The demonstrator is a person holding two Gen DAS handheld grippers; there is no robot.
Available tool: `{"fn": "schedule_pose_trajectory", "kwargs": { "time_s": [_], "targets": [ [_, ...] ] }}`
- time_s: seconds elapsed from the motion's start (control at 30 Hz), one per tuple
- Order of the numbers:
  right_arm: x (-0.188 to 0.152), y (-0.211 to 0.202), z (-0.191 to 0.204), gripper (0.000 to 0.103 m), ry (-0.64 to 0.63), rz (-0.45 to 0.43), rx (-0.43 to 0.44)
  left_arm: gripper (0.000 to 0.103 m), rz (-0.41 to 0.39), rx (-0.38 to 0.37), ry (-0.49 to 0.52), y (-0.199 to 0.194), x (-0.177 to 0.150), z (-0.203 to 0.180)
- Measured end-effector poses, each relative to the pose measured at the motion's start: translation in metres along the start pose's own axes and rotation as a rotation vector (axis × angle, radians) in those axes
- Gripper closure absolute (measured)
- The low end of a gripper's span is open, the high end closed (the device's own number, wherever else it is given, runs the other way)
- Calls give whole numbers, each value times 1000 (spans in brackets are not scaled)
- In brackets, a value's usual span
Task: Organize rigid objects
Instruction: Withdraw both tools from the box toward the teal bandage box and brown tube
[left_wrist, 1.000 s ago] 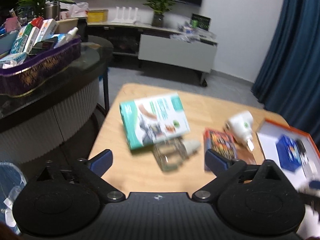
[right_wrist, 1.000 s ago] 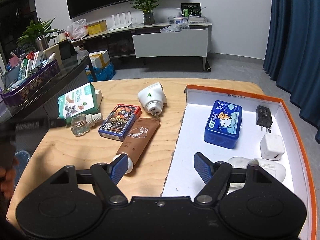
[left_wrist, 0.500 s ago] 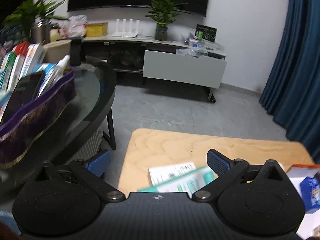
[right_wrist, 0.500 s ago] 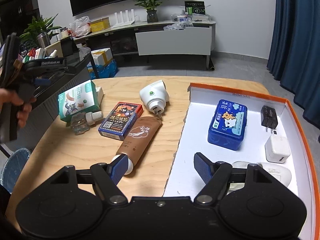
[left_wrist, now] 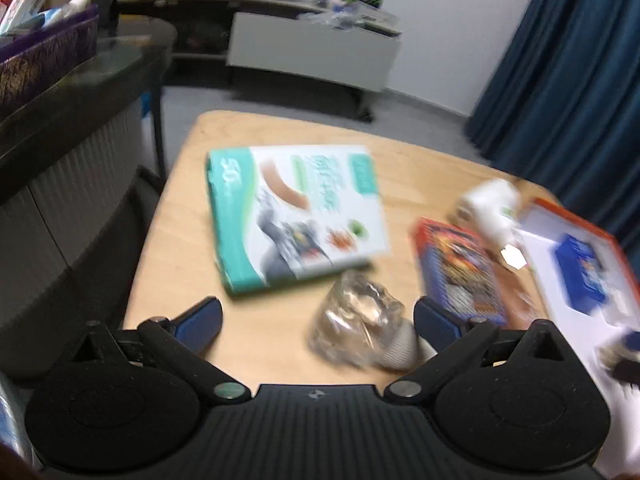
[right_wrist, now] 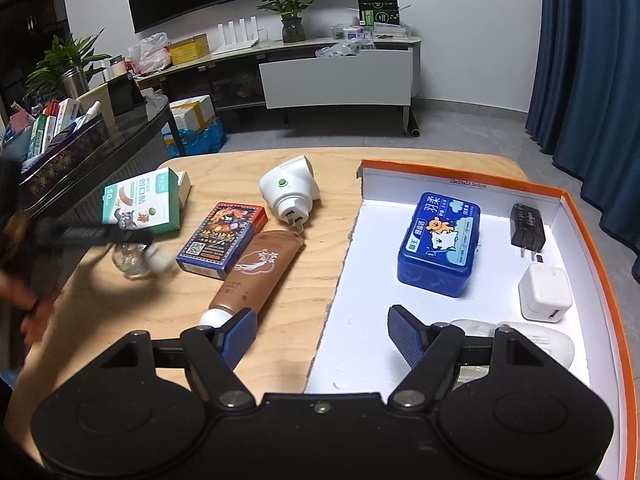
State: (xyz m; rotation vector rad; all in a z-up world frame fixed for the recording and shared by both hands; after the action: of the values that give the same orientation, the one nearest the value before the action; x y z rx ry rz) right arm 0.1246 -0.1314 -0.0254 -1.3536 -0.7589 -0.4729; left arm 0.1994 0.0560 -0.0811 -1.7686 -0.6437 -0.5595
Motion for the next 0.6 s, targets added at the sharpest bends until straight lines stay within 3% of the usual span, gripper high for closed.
{"fn": "schedule_pose_trajectory", "kwargs": {
  "time_s": [0.1,0.23,0.33,0.4,0.47,0.5,0.6],
  "targets": [
    [-1,1,0,17,7,1,4,0,-97,57,13,-24,1,-2],
    [0,0,6,17,-2,1,11,0,-218,92,-7,-38,44,-3],
    [2,-4,12,17,-24,-5,13,0,-264,215,69,-26,84,2],
    [3,-7,14,17,-32,-11,14,0,-249,307,97,-11,103,10],
    [4,-8,13,17,-37,-16,12,0,-175,343,106,5,105,18],
    [4,-9,12,17,-39,-18,8,1,-128,344,111,11,100,22],
    [5,-10,6,17,-28,-23,-3,1,-84,302,119,2,74,27]
  ]
}}
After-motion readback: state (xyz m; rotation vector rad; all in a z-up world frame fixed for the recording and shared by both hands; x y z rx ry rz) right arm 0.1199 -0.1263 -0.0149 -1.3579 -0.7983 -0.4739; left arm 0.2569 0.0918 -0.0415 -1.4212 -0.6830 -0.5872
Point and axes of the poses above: each gripper's, at about its wrist camera, not at the fingertips, and y roughly the way its jaws point, z to its left, x to its top, the point moved 8 cm from there along y, roughly the way its jaws point, and after that the axes turned 4 degrees about -y, right-handed, at the moved point
